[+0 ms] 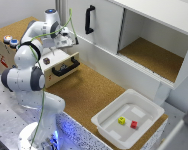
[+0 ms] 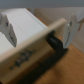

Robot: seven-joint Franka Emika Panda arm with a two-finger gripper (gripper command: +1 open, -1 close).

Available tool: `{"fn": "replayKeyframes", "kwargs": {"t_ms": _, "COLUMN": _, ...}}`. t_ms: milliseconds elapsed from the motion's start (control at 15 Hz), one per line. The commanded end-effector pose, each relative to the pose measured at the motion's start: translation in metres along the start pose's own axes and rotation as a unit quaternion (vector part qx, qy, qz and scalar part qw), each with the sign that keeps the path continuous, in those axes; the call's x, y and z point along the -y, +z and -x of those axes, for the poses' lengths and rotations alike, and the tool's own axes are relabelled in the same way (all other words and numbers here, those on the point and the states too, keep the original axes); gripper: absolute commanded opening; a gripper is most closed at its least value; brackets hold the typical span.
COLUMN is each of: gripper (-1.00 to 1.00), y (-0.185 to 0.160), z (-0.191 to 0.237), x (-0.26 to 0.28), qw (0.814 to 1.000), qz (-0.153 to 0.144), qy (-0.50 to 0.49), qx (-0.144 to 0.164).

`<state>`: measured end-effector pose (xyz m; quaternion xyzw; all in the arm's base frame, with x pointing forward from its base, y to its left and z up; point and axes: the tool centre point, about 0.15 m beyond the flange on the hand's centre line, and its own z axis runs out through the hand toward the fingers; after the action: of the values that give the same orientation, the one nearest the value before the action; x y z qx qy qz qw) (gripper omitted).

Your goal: Go towards the yellow block and grasp it

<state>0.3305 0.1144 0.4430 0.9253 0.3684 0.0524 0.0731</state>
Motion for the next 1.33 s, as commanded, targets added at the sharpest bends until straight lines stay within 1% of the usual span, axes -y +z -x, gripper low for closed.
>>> {"fn": "replayKeyframes", "kwargs": {"t_ms": 0, "gripper": 1.00, "y": 0.039, "z": 0.097, "x": -0.093, "qw": 0.995, "qz": -0.013, "qy": 0.101, "qx": -0.001}}
{"fn": "replayKeyframes", "kwargs": {"t_ms": 200, "gripper": 1.00, "y": 0.054, "z": 0.150, "x": -0.143, "qw": 0.985, "qz": -0.013, "qy": 0.170, "qx": 0.012}}
{"fn": "replayKeyframes", "kwargs": {"t_ms": 400, "gripper": 1.00, "y": 0.061, "z": 0.192, "x": -0.179, "qw": 0.975, "qz": -0.011, "qy": 0.220, "qx": 0.020}}
{"fn": "replayKeyframes", "kwargs": {"t_ms": 533, "gripper": 1.00, "y": 0.071, "z": 0.224, "x": -0.199, "qw": 0.968, "qz": -0.014, "qy": 0.251, "qx": 0.028}}
{"fn": "replayKeyframes", "kwargs": {"t_ms": 800, "gripper": 1.00, "y": 0.109, "z": 0.283, "x": -0.235, "qw": 0.946, "qz": -0.034, "qy": 0.320, "qx": 0.051}}
{"fn": "replayKeyframes", "kwargs": {"t_ms": 933, "gripper": 1.00, "y": 0.124, "z": 0.309, "x": -0.259, "qw": 0.937, "qz": -0.031, "qy": 0.344, "qx": 0.056}}
{"fn": "replayKeyframes", "kwargs": {"t_ms": 1133, "gripper": 1.00, "y": 0.148, "z": 0.341, "x": -0.296, "qw": 0.928, "qz": -0.041, "qy": 0.364, "qx": 0.066}}
{"fn": "replayKeyframes", "kwargs": {"t_ms": 1267, "gripper": 1.00, "y": 0.165, "z": 0.353, "x": -0.315, "qw": 0.929, "qz": -0.046, "qy": 0.359, "qx": 0.078}}
